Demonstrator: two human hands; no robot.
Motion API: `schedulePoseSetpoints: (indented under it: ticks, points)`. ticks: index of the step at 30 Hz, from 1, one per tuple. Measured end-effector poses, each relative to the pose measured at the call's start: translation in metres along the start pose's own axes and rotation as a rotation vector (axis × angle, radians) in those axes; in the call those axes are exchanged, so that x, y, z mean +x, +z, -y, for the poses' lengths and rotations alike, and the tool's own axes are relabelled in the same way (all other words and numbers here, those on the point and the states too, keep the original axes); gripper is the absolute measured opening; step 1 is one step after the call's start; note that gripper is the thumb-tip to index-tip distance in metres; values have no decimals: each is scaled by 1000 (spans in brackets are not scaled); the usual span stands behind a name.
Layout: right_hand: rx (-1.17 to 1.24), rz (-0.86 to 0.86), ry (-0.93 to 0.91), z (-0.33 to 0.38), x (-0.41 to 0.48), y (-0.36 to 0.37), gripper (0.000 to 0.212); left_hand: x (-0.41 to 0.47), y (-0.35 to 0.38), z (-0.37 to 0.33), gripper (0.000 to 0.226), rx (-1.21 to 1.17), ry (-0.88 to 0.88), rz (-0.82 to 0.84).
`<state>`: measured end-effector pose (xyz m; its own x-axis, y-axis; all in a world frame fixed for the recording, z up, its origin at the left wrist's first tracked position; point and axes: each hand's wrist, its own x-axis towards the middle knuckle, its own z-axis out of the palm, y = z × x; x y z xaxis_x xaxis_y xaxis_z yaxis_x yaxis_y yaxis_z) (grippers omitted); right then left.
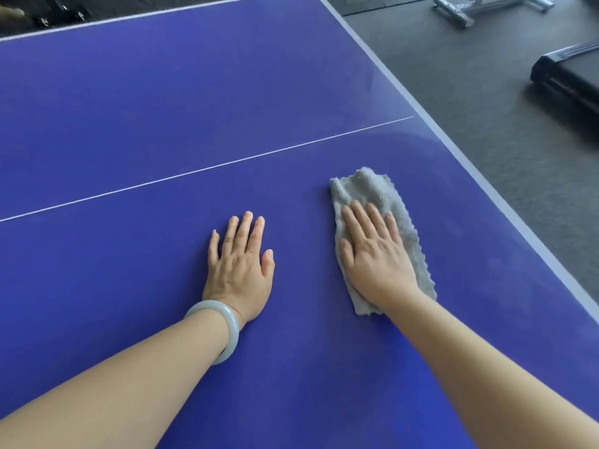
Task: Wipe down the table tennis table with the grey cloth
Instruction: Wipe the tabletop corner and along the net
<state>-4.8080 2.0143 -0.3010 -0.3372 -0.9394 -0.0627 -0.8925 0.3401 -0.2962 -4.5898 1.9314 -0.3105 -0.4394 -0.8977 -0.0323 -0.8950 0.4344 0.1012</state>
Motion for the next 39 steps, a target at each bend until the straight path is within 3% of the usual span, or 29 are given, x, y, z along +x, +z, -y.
schedulePoseSetpoints:
  ticks: [2,7,16,26,31,39]
  points:
    - [-50,30,-57,-16,-64,-1,63,1,0,1,61,-3,6,-5]
    - [-80,0,208,-63,-105,-9,65,-14,-1,-11,57,-24,-45,-29]
    - [-95,9,82,-89,13,-28,60,-66,10,-112,67,72,109,93]
    - [-98,25,258,-97,164,-42,62,-62,14,-125,64,75,136,74]
    - [-126,-12,450,-95,125,-37,64,-61,13,-124,66,96,122,73]
    - [-68,-66,560,-136,-46,-33,63,-56,14,-121,61,6,127,33]
